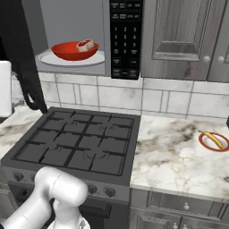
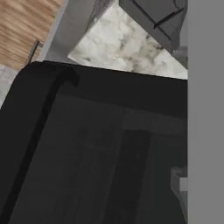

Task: Remove the banana from the bowl and place it on the small plate. Then place the bowl with only the steak in the microwave, close the door, and press the start button to microwave the steak.

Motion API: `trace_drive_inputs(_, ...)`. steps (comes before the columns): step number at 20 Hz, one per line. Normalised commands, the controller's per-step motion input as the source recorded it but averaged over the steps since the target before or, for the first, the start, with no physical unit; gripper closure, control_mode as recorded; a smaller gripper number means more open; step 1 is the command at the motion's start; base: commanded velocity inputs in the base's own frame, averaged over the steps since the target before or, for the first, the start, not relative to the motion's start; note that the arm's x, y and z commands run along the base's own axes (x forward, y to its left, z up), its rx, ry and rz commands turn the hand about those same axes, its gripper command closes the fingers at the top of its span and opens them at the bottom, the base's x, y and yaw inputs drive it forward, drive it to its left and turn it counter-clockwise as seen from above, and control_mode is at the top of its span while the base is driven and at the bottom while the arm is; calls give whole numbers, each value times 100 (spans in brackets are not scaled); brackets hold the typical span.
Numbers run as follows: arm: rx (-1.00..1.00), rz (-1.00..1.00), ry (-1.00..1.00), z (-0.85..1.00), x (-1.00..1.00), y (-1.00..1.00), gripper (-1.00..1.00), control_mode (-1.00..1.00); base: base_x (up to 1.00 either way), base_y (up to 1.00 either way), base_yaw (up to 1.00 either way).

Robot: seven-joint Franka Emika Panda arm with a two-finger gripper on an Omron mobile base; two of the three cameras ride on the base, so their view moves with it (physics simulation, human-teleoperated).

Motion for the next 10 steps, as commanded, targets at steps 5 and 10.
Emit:
trace_drive_inputs(5,27,3,0,1,29,-91,-100,-100,0,0,0)
trace_drive_inputs(10,21,8,0,0,44,-63,-100,-100,0,0,0)
